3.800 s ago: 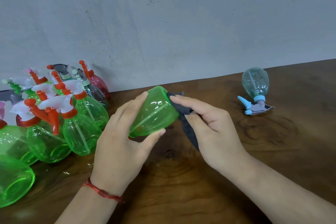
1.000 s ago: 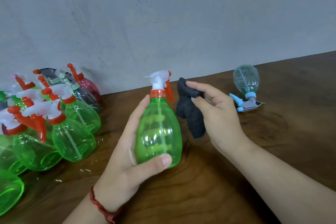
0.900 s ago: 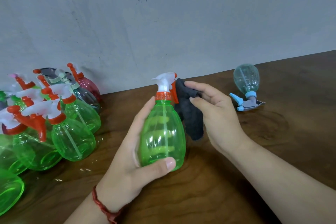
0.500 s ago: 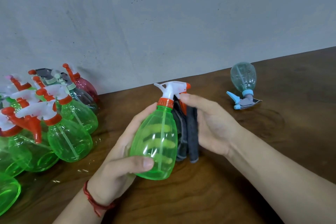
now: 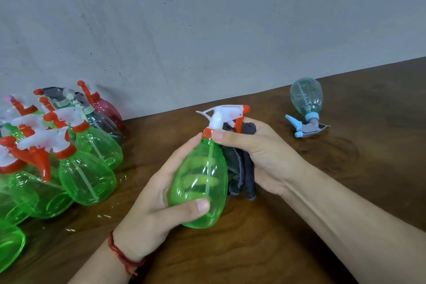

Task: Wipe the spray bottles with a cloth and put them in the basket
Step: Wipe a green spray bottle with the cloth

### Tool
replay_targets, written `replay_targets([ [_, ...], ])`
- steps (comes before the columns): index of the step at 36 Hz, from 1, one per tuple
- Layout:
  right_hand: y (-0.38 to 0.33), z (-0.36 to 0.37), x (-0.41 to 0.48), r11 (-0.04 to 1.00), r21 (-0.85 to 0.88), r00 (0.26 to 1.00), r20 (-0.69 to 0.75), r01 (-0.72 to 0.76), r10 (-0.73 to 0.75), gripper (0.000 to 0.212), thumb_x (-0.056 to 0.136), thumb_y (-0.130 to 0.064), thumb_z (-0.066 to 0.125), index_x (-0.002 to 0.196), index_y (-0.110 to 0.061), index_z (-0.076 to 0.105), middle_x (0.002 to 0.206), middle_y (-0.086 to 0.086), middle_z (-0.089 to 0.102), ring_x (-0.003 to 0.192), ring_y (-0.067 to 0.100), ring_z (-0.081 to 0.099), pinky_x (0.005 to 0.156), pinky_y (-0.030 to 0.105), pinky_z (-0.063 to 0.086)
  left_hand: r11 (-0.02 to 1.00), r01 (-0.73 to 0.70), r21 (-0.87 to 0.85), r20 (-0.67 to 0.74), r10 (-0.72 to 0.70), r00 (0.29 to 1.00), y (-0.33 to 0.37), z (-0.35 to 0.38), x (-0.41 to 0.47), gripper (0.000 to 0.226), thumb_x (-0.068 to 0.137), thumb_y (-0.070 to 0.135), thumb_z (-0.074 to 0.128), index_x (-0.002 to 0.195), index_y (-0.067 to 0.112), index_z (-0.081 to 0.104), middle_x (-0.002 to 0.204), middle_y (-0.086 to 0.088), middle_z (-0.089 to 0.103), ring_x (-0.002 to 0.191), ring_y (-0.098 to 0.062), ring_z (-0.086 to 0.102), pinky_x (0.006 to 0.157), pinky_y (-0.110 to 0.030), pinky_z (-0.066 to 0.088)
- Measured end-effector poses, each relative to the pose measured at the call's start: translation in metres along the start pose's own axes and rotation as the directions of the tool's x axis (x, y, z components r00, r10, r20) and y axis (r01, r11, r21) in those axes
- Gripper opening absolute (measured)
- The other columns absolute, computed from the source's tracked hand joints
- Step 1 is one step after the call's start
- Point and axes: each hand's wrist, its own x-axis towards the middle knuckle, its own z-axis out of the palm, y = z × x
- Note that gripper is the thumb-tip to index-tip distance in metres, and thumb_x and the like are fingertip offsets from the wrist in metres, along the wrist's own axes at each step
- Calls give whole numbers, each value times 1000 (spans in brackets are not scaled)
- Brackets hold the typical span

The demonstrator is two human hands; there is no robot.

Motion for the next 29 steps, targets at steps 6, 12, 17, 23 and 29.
replay_targets([
  [6, 0, 0, 2, 998, -30, 998, -21, 54, -55, 42, 85, -3, 80, 122, 10, 65, 121, 33, 69, 102, 37, 74, 103, 55, 56, 974, -57, 217, -45, 68, 997, -5, 1, -4, 90, 86, 10, 81, 160, 43, 42, 156, -4, 58, 139, -30, 60, 112, -41, 52],
  [12, 2, -1, 3, 997, -47, 998, -1, 69, -69, 45, 82, -5, 82, 122, 8, 66, 112, 25, 73, 101, 35, 74, 103, 53, 57, 900, -66, 430, -78, 111, 991, -4, 4, -4, 93, 88, 24, 84, 165, 42, 34, 163, 17, 47, 148, -13, 50, 120, -40, 46],
  [17, 3, -3, 4, 995, -59, 996, 20, 83, -82, 43, 82, -7, 82, 120, 7, 68, 111, 23, 74, 100, 34, 75, 99, 51, 60, 841, -64, 537, -114, 148, 982, -5, 5, -5, 95, 87, 28, 84, 164, 45, 33, 158, 22, 49, 146, -7, 51, 116, -23, 44],
  [23, 7, -6, 9, 995, -97, 999, 38, 17, -13, 36, 96, -24, 75, 126, -5, 71, 125, 22, 73, 118, 37, 71, 108, 53, 52, 972, -5, 233, -187, 50, 981, -8, 0, 0, 90, 82, 20, 88, 158, 42, 47, 154, 6, 59, 138, -22, 62, 112, -38, 53],
  [29, -4, -15, 19, 983, -50, 929, -339, -179, 152, 27, 98, -20, 56, 112, -3, 71, 114, 20, 68, 109, 35, 64, 104, 48, 52, 998, 42, 37, -382, -25, 924, -8, -9, 6, 82, 77, 17, 75, 151, 46, 55, 146, 3, 66, 132, -23, 66, 113, -61, 47],
])
